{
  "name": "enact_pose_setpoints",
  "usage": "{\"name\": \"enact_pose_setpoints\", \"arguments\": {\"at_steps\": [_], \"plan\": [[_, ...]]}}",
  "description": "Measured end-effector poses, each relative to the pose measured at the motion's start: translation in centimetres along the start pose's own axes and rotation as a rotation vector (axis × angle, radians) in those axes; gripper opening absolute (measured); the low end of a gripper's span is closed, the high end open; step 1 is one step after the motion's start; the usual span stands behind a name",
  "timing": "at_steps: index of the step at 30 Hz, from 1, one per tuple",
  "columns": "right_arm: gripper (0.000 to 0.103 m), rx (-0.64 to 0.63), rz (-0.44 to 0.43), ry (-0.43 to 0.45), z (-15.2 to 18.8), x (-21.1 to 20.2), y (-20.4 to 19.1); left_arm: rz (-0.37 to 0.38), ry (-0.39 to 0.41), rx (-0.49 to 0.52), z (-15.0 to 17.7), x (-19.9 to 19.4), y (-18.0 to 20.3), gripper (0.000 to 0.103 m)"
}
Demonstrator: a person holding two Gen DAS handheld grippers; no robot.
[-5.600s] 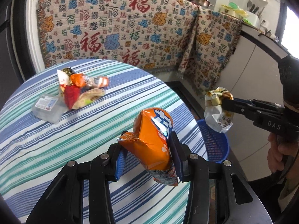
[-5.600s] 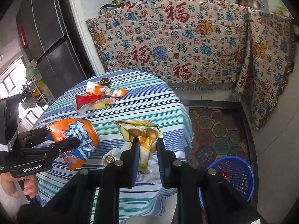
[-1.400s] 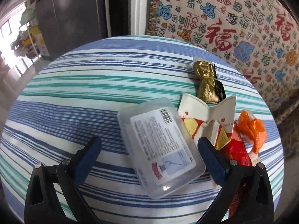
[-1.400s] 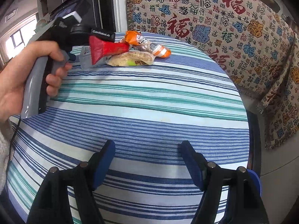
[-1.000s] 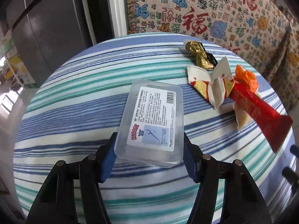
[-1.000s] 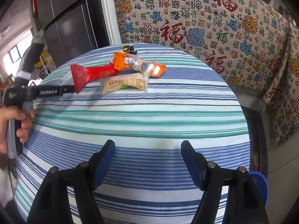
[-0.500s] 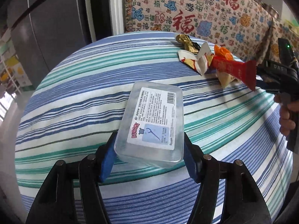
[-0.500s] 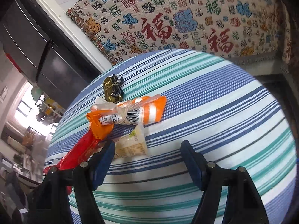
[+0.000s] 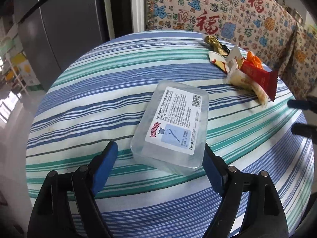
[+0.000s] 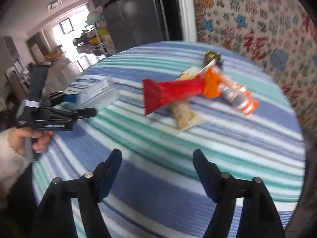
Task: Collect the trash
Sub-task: 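Grasp the long clear bread bag with the right tool while the left tool holds the box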
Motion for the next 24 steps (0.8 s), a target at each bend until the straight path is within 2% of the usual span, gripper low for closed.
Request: {"name": "enact_pose_setpoints", "arguments": {"at_steps": [2, 3, 5, 7, 8, 9, 10, 13, 17, 20, 22, 24], "plan": [[0.078, -0.043, 0.107, 0.025, -1.5, 1.0, 1.2, -0.014, 0.002, 0.018, 0.0, 0.2, 0.3, 0.090], [0.078, -0.038, 0.133, 0.038, -2.3, 1.5, 1.8, -0.022, 0.003, 0.023, 0.1, 0.2, 0.5, 0.093], [0.077, -0.008, 0.125, 0.063, -3.7, 2.8, 2.4, -0.025, -0.001, 0.014, 0.0, 0.5, 0.7, 0.096], [0.075, 0.004, 0.102, 0.052, -4.2, 4.1, 2.3, -0.028, -0.003, 0.009, -0.2, 0.7, 0.8, 0.096], [0.070, 0.001, 0.086, 0.040, -4.2, 4.7, 2.1, -0.029, -0.002, 0.009, -0.4, 0.8, 0.9, 0.096], [0.059, 0.000, 0.061, 0.024, -4.1, 5.1, 1.6, -0.030, -0.003, 0.009, -0.5, 0.9, 0.9, 0.096], [0.028, 0.005, 0.030, 0.001, -3.6, 5.5, 1.2, -0.030, -0.003, 0.007, -0.5, 0.9, 1.0, 0.096], [0.028, 0.056, -0.017, -0.031, -2.9, 4.5, 0.6, -0.030, -0.005, 0.007, -0.6, 0.9, 1.0, 0.096], [0.029, 0.143, -0.079, -0.162, 1.1, 1.7, -1.0, -0.026, -0.005, 0.015, -0.2, 0.7, 1.0, 0.096], [0.028, 0.088, -0.036, -0.198, 4.6, -0.6, -2.4, -0.023, -0.004, 0.018, 0.2, 0.4, 0.7, 0.098], [0.029, 0.063, -0.008, -0.183, 5.5, -1.5, -3.0, -0.021, -0.009, 0.024, 0.5, 0.4, 0.6, 0.101], [0.048, 0.026, 0.040, -0.157, 5.8, -1.9, -3.0, -0.015, -0.014, 0.037, 0.7, 0.4, 0.6, 0.103]]}}
Point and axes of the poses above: each gripper's, at about its wrist camera, not at the fingertips, and x roughly the way its jaws point, y to its right, z to its underside, the point moved 8 cm from there along x, roughly the way its jaws point, and after that the axes turned 2 degrees about -z, right-handed, at the moved point
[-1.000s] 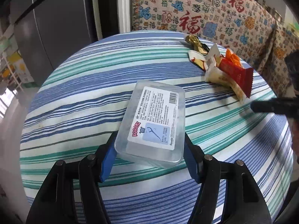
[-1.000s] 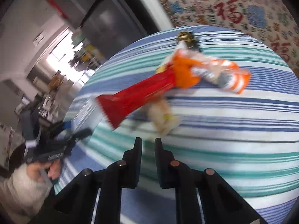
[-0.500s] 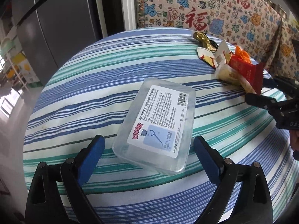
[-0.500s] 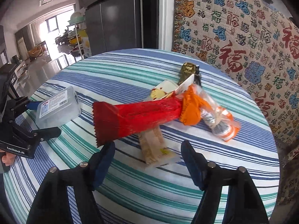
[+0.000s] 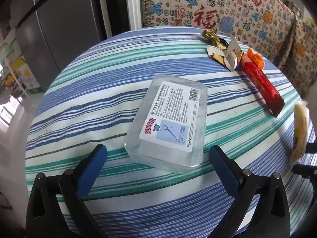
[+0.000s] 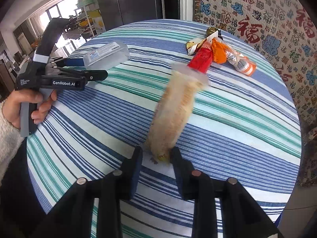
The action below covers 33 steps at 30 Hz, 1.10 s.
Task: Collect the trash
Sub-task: 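Grasp the long clear bread bag with the right tool while the left tool holds the box, then carry the plastic box and bread bag over the blue wastebasket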
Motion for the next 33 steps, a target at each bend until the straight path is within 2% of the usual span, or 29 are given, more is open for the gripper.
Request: {"name": "enact_pose_setpoints", "arguments": {"at_steps": [1, 6, 10, 13, 17, 19, 21, 23, 24, 30, 33], "plan": [[0.067, -0.005, 0.023, 0.009, 0.0, 0.1, 0.1, 0.004, 0.002, 0.004, 0.0, 0.0, 0.0, 0.103], [0.074, 0.036, 0.062, 0.069, -1.0, 0.7, 1.5, 0.007, 0.008, 0.000, -0.2, 0.2, -0.2, 0.103], [0.089, 0.084, 0.086, 0.117, -2.3, 1.3, 2.4, 0.006, 0.008, -0.001, -0.5, 0.4, -0.2, 0.103], [0.089, 0.120, 0.085, 0.111, -2.6, 1.2, 2.8, 0.006, 0.007, 0.000, -0.5, 0.3, -0.1, 0.103], [0.089, 0.312, -0.020, 0.136, -2.7, -0.5, 4.8, 0.016, -0.006, 0.018, -0.6, 0.4, 0.0, 0.103], [0.089, 0.365, -0.047, 0.156, -2.9, -1.1, 5.6, 0.029, -0.026, 0.035, -0.6, 0.4, 0.0, 0.103], [0.087, 0.374, -0.028, 0.150, -3.4, -0.8, 5.9, 0.029, -0.030, 0.034, -0.7, 0.3, 0.0, 0.102], [0.067, 0.378, 0.034, 0.108, -3.3, 0.1, 6.4, 0.040, -0.021, 0.024, -0.7, 0.1, -0.1, 0.102], [0.062, 0.361, 0.079, 0.109, -3.5, 0.0, 6.6, 0.042, -0.019, 0.023, -0.7, 0.1, -0.1, 0.102], [0.057, 0.272, 0.173, 0.040, -3.4, 0.7, 6.1, 0.027, 0.025, 0.026, -1.6, 0.0, -0.6, 0.102], [0.045, 0.262, 0.197, 0.026, -2.9, 0.6, 6.3, 0.050, 0.032, 0.011, -2.0, -0.1, -0.7, 0.099]]}}
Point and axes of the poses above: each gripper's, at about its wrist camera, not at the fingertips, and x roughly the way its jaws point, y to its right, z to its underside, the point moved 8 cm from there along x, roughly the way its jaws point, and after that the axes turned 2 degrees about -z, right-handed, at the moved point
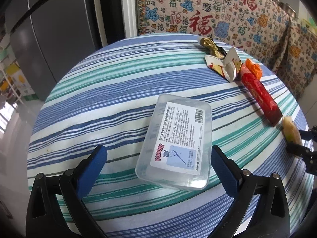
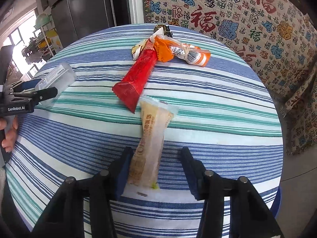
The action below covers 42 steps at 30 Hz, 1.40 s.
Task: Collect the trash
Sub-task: 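Carry the plastic box and bread bag over the blue wastebasket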
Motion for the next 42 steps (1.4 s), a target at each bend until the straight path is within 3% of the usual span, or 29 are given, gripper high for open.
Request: {"name": "enact_pose_setpoints", "arguments": {"at_steps": [1, 2, 4, 10, 11, 12, 13, 18, 19, 20, 21, 22, 33, 39, 42], "plan": [[0.034, 0.007, 0.005, -0.001, 0.1, -0.1, 0.3, 0.009, -0.002, 0.000, 0.0, 0.0, 0.1, 0.094], [0.023, 0.013, 0.006, 0.000, 0.2, -0.1, 0.6, 0.027, -0.007, 0.001, 0.0, 0.1, 0.4, 0.081], [0.022, 0.039, -0.026, 0.007, 0.3, -0.1, 1.2, 0.049, -0.004, -0.002, 0.1, 0.0, 0.9, 0.066], [0.026, -0.003, -0.027, 0.048, 0.1, 0.5, 1.4, 0.050, -0.008, -0.010, 0.6, -0.5, 1.7, 0.066], [0.034, -0.012, -0.035, 0.048, 0.2, 0.6, 1.2, 0.045, -0.013, -0.003, 0.8, -0.5, 1.8, 0.067], [0.040, -0.021, -0.046, 0.047, 0.2, 0.6, 0.9, 0.042, -0.019, 0.002, 0.9, -0.5, 1.8, 0.073], [0.053, -0.028, -0.041, 0.042, 0.2, 0.7, 0.7, 0.037, -0.023, 0.006, 0.8, -0.3, 1.8, 0.083], [0.057, -0.035, -0.028, 0.047, -0.3, 0.8, 0.7, 0.026, 0.006, -0.014, -0.4, -0.7, 1.0, 0.085], [0.056, -0.032, -0.033, 0.051, -0.3, 0.7, 0.8, 0.030, 0.011, -0.019, -0.6, -0.8, 0.9, 0.084], [0.038, -0.025, -0.040, 0.048, -0.4, 0.7, 0.8, 0.035, 0.013, -0.019, -0.7, -0.9, 0.9, 0.080], [0.020, -0.014, -0.051, 0.044, -0.5, 0.6, 0.9, 0.048, 0.015, -0.016, -0.8, -1.0, 1.1, 0.063], [0.015, -0.001, -0.059, 0.041, -0.5, 0.5, 1.0, 0.056, 0.014, -0.015, -0.9, -1.1, 1.2, 0.064], [0.015, 0.058, -0.067, 0.152, -0.4, -5.3, 3.0, 0.107, 0.103, -0.039, -1.5, -5.2, 3.0, 0.063], [0.015, 0.123, -0.052, 0.173, 1.8, -7.0, 6.1, 0.137, 0.165, 0.053, -2.4, -8.1, 9.3, 0.063], [0.015, 0.158, -0.041, 0.198, 2.9, -8.2, 8.0, 0.188, 0.179, 0.080, -2.8, -9.3, 13.3, 0.063]]}}
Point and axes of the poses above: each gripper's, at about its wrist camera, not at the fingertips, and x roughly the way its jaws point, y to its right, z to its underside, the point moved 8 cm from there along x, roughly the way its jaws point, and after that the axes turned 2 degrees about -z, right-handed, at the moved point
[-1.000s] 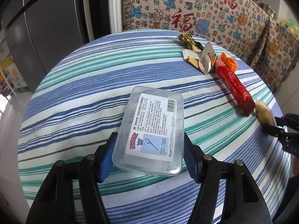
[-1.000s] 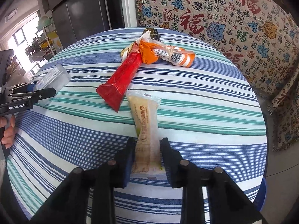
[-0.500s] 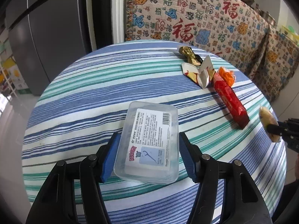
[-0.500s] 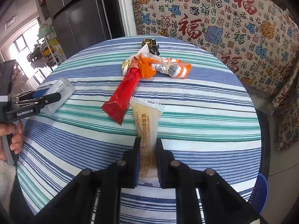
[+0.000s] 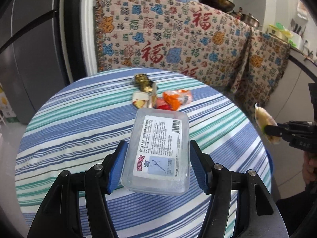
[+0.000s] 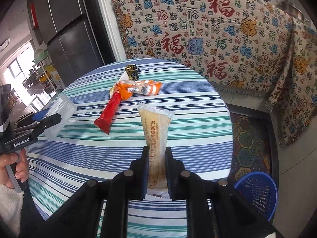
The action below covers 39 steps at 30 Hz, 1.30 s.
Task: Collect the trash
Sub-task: 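Carry the plastic box and bread bag over the blue wastebasket, then open both tools to drop the box and bread bag into the wastebasket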
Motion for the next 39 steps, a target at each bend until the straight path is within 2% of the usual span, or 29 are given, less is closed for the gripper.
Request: {"name": "enact_pose_setpoints", "arguments": {"at_steps": [12, 20, 26, 31, 39], "plan": [[0.015, 0.147, 0.072, 0.069, 1.8, -4.6, 8.8, 0.192, -0.003, 0.150, -2.2, 1.5, 18.0, 0.063], [0.015, 0.281, 0.185, 0.078, 5.5, -7.3, 17.0, 0.303, -0.048, 0.223, -1.9, 3.5, 28.1, 0.063], [0.015, 0.368, 0.241, 0.058, 9.5, -8.6, 22.2, 0.373, -0.104, 0.231, -0.8, 6.1, 34.0, 0.063], [0.015, 0.427, 0.264, 0.033, 12.2, -8.9, 25.9, 0.403, -0.145, 0.267, 0.7, 8.3, 38.3, 0.063], [0.015, 0.501, 0.270, 0.017, 15.0, -8.2, 30.7, 0.418, -0.194, 0.295, 2.5, 11.5, 42.1, 0.063]]}}
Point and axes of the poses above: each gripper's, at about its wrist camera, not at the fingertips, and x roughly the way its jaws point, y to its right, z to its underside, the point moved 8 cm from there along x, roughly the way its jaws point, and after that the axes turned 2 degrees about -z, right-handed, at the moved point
